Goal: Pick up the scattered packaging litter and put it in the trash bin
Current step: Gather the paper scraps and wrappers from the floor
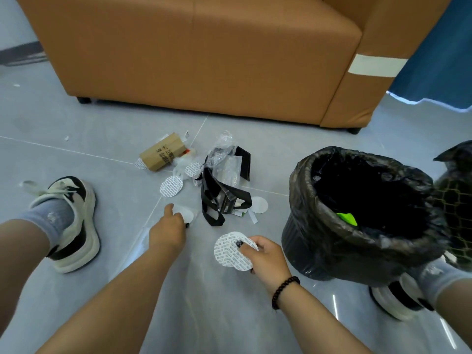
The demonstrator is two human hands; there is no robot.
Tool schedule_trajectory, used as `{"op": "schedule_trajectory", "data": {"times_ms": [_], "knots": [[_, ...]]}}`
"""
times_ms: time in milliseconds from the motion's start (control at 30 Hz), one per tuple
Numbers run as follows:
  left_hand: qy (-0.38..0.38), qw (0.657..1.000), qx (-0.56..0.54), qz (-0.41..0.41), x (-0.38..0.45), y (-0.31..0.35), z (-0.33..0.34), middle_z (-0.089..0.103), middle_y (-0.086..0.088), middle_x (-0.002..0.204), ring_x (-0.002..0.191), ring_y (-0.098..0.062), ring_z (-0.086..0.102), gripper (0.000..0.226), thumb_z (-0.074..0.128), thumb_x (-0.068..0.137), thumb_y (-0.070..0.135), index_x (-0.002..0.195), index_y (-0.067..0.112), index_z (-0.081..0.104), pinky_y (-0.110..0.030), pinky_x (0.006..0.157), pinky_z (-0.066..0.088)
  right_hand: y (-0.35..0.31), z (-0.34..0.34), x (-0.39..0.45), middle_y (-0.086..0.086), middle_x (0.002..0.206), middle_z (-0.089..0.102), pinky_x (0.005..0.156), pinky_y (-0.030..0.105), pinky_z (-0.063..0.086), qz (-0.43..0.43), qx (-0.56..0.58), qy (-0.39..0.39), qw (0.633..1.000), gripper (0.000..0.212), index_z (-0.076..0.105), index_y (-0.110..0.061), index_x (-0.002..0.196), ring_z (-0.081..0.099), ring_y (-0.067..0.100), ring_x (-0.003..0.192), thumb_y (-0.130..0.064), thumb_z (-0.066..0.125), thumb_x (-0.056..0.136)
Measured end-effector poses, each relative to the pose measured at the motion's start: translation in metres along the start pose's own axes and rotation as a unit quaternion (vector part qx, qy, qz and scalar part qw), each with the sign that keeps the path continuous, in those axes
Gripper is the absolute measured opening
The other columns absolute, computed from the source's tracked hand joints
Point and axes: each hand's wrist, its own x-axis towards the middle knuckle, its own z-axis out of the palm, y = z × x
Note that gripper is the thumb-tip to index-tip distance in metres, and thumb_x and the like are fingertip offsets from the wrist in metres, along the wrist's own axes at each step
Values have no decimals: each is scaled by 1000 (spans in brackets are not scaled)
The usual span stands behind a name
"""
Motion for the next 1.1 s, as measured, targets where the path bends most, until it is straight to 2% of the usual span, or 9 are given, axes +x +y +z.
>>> {"op": "schedule_trajectory", "data": {"times_ms": [67, 167, 300, 400, 533, 700, 867, 1000, 1100], "knots": [[28, 1000, -5, 6, -8, -5, 2, 19, -5, 157, 104, -31, 60, 25, 46, 94, 14, 116, 8, 57, -33, 72, 44, -2, 0, -5, 0, 72, 64, 45, 10, 40, 0, -3, 0, 1000, 8, 64, -13, 80, 56, 3, 56, -10, 61, 87], [108, 984, -138, -29, -25, -14, 1, 35, -5, 151, 112, -33, 56, 24, 44, 96, 12, 111, 5, 61, -38, 86, 45, -10, 4, -11, 0, 72, 65, 45, 11, 40, -6, -2, -1, 1000, 5, 65, -11, 84, 56, 2, 54, -11, 61, 87], [171, 937, -298, -56, -47, -18, -13, 61, -16, 119, 103, -34, 59, 23, 46, 97, 11, 105, 0, 64, -36, 87, 45, -28, 15, -14, 2, 75, 65, 46, 13, 41, -40, 0, 1, 999, 4, 65, -11, 87, 55, 6, 58, -14, 63, 87], [113, 911, -395, -47, -65, -15, -43, 69, -10, 85, 75, -19, 69, 21, 46, 97, 15, 88, 8, 63, -27, 63, 53, -43, 30, -24, 1, 89, 68, 59, 16, 48, -87, -4, 16, 996, 10, 65, -14, 95, 63, 9, 74, -13, 64, 85], [37, 871, -490, -10, -85, 5, -82, 70, -17, 81, 58, -10, 69, 21, 46, 97, 11, 85, 3, 62, -30, 64, 55, -69, 31, -37, -3, 95, 64, 80, 27, 52, -138, -44, 76, 987, 29, 59, -16, 111, 61, 11, 87, -13, 66, 83], [7, 830, -556, 30, -114, 41, -140, 65, -6, 71, 55, -4, 65, 20, 44, 96, 10, 86, 3, 60, -13, 51, 48, -121, 8, -54, -4, 87, 62, 68, 25, 49, -199, -134, 138, 961, 10, 64, -20, 90, 59, 12, 78, -13, 60, 85], [6, 805, -592, 51, -136, 75, -180, 65, 0, 69, 56, -5, 62, 22, 42, 95, 10, 85, 6, 62, -20, 61, 47, -165, -16, -67, -1, 87, 67, 75, 31, 54, -219, -169, 126, 953, 13, 68, -16, 94, 62, 17, 81, -21, 69, 82], [-13, 771, -633, 69, -147, 103, -197, 66, 0, 70, 54, -5, 62, 24, 43, 95, 9, 78, 10, 62, -22, 57, 45, -193, -52, -83, -3, 70, 62, 56, 23, 45, -215, -220, 107, 945, 12, 69, -15, 88, 56, 14, 68, -24, 72, 80], [-50, 760, -640, 99, -152, 125, -202, 72, -1, 78, 58, -8, 63, 16, 45, 96, 11, 95, 10, 62, -20, 54, 44, -212, -90, -91, -5, 77, 65, 54, 18, 43, -235, -276, 125, 924, 6, 68, -19, 80, 58, 9, 70, -22, 74, 78]]}}
